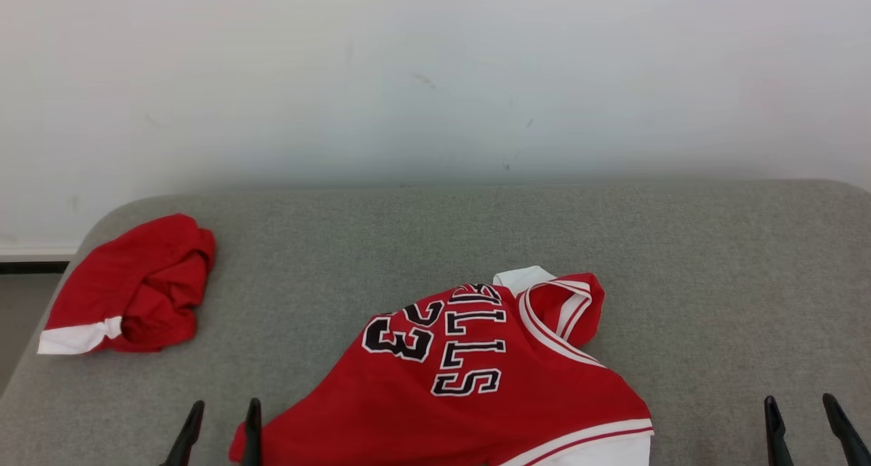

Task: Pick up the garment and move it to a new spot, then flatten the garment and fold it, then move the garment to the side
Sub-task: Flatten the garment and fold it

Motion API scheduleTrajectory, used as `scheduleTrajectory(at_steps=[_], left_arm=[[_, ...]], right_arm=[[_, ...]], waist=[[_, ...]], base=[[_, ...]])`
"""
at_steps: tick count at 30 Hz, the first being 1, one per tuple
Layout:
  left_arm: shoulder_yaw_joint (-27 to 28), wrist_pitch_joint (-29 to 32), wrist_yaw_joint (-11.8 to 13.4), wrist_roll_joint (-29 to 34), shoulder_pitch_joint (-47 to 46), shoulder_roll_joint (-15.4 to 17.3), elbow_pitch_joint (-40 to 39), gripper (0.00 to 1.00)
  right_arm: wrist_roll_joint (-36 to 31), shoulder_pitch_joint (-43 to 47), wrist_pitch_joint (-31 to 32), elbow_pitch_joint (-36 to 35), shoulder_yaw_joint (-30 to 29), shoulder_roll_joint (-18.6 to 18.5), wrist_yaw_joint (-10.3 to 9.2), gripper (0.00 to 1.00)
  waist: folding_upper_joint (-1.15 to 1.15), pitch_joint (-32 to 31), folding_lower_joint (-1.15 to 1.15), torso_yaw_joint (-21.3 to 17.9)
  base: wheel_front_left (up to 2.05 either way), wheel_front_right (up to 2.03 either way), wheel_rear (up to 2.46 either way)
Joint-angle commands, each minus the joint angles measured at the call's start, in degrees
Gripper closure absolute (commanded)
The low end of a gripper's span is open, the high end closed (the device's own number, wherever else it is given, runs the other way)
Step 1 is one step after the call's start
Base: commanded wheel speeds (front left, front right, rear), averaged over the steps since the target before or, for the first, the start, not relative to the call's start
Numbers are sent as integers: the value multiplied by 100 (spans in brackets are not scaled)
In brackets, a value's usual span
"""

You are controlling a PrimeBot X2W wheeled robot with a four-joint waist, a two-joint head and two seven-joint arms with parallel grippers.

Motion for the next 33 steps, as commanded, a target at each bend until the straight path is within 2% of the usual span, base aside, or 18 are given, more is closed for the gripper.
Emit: scheduleTrajectory(at_steps=[1, 6, 14, 22, 33], left_arm=[[146, -1, -94, 138, 79, -67, 28, 0], [587, -1, -479, 484, 246, -377, 157, 0], [1064, -1, -911, 893, 282, -689, 269, 0], [1316, -2, -1176, 1130, 295, -869, 350, 0], [1508, -2, -1366, 1303, 266, -1013, 367, 0]], right_arm=[[-60, 102, 0, 76, -4, 27, -10, 0], [-176, 138, -1, 328, 22, 32, -10, 0], [-168, 36, 0, 405, 42, 26, -10, 0], [-151, -27, 0, 357, 116, 28, -10, 0], [-91, -91, 0, 254, 221, -3, -10, 0]], waist=[[0, -29, 0, -34], [0, -78, 0, -82], [0, -90, 0, -51], [0, -89, 0, -51], [0, -85, 0, -74]], base=[[0, 0, 0], [0, 0, 0], [0, 0, 0], [0, 0, 0], [0, 0, 0]])
